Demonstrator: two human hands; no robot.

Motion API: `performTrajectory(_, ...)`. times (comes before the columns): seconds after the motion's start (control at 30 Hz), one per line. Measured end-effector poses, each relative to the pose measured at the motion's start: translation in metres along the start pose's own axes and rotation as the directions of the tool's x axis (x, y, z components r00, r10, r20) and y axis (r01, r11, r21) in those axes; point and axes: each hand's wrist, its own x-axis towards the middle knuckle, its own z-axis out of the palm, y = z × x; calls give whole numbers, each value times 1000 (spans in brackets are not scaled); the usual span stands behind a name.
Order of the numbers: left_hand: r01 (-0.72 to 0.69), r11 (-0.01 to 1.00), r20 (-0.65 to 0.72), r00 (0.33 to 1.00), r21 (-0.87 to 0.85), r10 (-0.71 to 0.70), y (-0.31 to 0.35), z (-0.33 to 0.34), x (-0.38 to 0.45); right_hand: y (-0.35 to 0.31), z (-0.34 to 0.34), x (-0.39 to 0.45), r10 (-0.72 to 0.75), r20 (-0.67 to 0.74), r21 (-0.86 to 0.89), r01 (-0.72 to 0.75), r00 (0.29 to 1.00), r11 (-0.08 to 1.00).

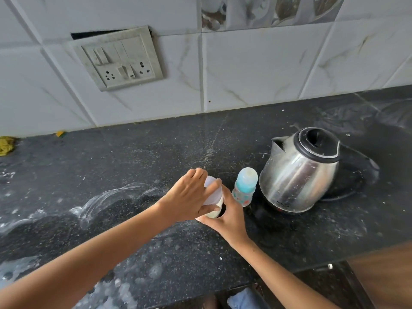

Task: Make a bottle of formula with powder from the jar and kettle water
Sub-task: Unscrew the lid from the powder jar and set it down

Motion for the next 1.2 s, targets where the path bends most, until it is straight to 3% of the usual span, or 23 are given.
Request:
performTrajectory(0.37, 273, 953, 38, 962, -128, -271, 31, -5, 10, -1, 11, -6, 28, -50, 4, -28, 998, 1000)
performTrajectory(0.47, 169, 974, 37, 986, -152, -165, 21, -4, -4, 2, 13, -3, 13, -45, -38, -15, 999, 999)
performTrajectory(0.57, 0, 957, 56, 998, -291, 17, -3, -2, -18, 7, 14, 3, -42, 7, -80, 43, 999, 996)
performTrajectory(0.73, -57, 857, 93, 988, -511, 121, -12, 3, -14, 7, 14, 6, -57, 45, 82, 53, 997, 995)
performTrajectory(0.83, 32, 824, 84, 996, -566, 19, -2, 2, -16, 8, 15, 7, -38, 29, 136, 33, 999, 990)
performTrajectory(0.93, 197, 813, 95, 980, -547, -174, 18, -2, -20, 4, 24, 3, 0, -16, 158, 3, 1000, 987)
performTrajectory(1.07, 515, 744, 182, 854, -426, -487, 46, -17, -14, 2, 37, -5, 39, -86, 116, -29, 995, 993)
performTrajectory(1.2, 619, 722, 190, 784, -309, -591, 31, -49, -11, 10, 36, 0, 91, -71, 52, -87, 993, 995)
